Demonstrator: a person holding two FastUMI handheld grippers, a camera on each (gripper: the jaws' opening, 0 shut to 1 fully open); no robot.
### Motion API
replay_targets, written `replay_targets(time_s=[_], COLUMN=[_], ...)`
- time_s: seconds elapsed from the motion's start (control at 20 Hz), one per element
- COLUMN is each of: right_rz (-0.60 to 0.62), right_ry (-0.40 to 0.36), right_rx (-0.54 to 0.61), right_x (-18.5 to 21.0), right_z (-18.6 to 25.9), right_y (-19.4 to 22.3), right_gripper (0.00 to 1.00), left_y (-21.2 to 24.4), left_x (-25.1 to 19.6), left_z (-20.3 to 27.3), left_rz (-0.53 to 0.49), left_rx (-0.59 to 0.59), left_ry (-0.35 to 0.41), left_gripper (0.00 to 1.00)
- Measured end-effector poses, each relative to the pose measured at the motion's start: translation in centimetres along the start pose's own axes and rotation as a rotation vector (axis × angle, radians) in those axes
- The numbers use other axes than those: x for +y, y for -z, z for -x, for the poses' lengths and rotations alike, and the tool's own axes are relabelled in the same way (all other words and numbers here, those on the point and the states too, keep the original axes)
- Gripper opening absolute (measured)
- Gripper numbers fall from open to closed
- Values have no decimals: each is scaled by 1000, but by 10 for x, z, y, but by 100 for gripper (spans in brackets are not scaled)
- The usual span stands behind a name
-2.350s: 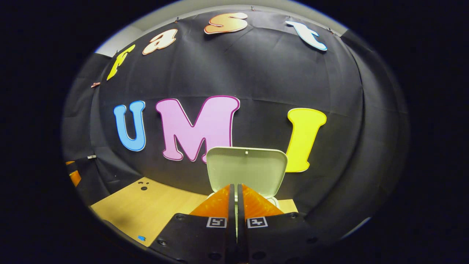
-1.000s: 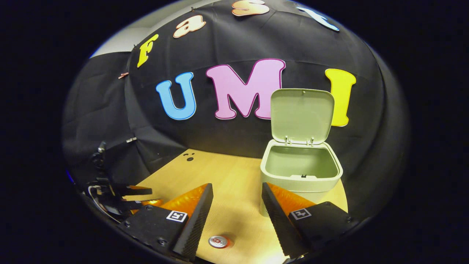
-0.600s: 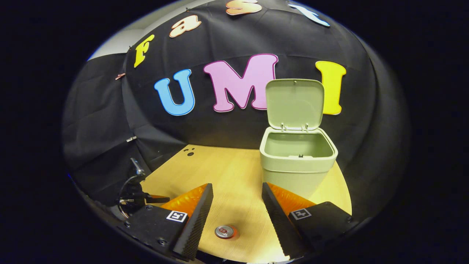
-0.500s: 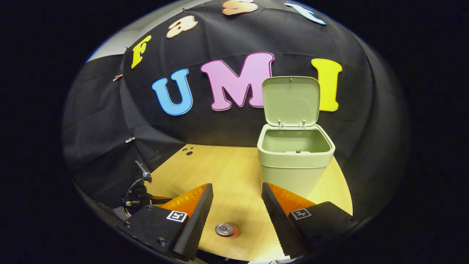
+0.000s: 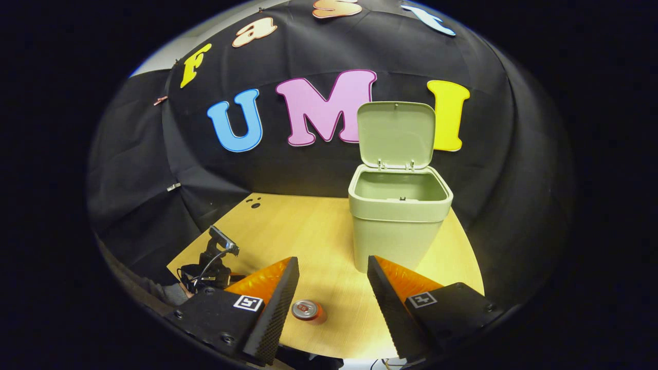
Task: Press the lid of the desktop garbage bin to open it, pick up the crumpled paper on the desktop and throw it into the bin, then pick up the pop can on the desktop and drop it into the bin, and finally close the garbage bin lid.
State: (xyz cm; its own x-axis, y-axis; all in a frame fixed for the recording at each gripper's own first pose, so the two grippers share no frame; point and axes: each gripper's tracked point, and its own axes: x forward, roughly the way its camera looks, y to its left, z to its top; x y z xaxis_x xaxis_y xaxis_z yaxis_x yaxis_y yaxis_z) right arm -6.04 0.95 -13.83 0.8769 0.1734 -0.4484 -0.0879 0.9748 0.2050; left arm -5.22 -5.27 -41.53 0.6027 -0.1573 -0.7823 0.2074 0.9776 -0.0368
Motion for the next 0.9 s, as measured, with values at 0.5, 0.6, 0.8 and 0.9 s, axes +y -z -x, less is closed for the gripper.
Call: replay_targets(time_s=[0.5,0.6,0.8,0.9], right_rz=[-30,-39,-35,-35], right_ry=[45,39,28,22], right_rx=[20,20,32,33], right_x=[-9,-5,-2,-1], right_z=[7,4,-3,-5], right_y=[13,14,16,16], right_gripper=[86,87,86,86], left_y=[0,0,-4,-14], left_x=[-5,-5,-6,-7], left_z=[-13,-14,-13,-5], left_rz=[1,-17,-14,-8], left_rx=[25,29,33,-4], left_ry=[47,50,65,83], left_gripper=[62,42,40,40])
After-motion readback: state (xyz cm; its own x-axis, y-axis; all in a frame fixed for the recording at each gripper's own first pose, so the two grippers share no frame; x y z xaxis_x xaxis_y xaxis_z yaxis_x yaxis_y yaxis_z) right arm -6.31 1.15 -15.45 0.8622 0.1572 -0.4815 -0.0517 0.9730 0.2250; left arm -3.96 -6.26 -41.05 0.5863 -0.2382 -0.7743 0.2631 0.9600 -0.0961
